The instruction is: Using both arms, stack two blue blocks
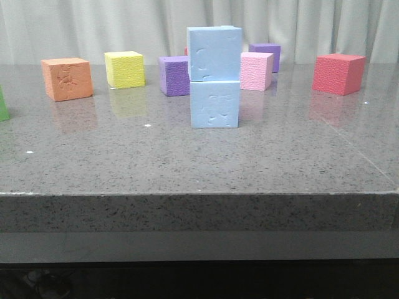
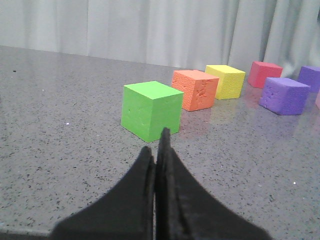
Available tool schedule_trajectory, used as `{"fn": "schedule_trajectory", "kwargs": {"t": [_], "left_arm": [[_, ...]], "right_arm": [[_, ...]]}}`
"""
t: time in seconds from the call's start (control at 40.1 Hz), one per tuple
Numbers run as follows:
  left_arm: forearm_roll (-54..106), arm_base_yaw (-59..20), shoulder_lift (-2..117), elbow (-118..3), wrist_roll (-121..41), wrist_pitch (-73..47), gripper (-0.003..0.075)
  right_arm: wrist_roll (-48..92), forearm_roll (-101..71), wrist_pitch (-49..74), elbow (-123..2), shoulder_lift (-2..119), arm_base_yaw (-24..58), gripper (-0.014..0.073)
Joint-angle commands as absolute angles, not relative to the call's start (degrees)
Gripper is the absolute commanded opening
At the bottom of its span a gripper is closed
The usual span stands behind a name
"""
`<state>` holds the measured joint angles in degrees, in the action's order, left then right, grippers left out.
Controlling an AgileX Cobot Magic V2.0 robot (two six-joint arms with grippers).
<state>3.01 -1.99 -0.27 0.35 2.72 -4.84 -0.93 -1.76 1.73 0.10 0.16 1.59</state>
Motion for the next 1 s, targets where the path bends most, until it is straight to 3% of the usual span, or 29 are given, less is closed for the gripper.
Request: {"fn": "schedule_trajectory", "kwargs": {"t": [0.0, 0.972], "left_arm": [[3.2, -2.0, -1.6, 2.4, 2.8, 0.0, -0.0018], [3.2, -2.0, -1.6, 2.4, 2.8, 0.0, -0.0018]], "right_arm": [[-1.1, -1.9, -5.4, 0.6, -1.0, 0.5, -0.0069], [-1.1, -1.9, -5.4, 1.5, -1.7, -0.5, -0.0069]]}}
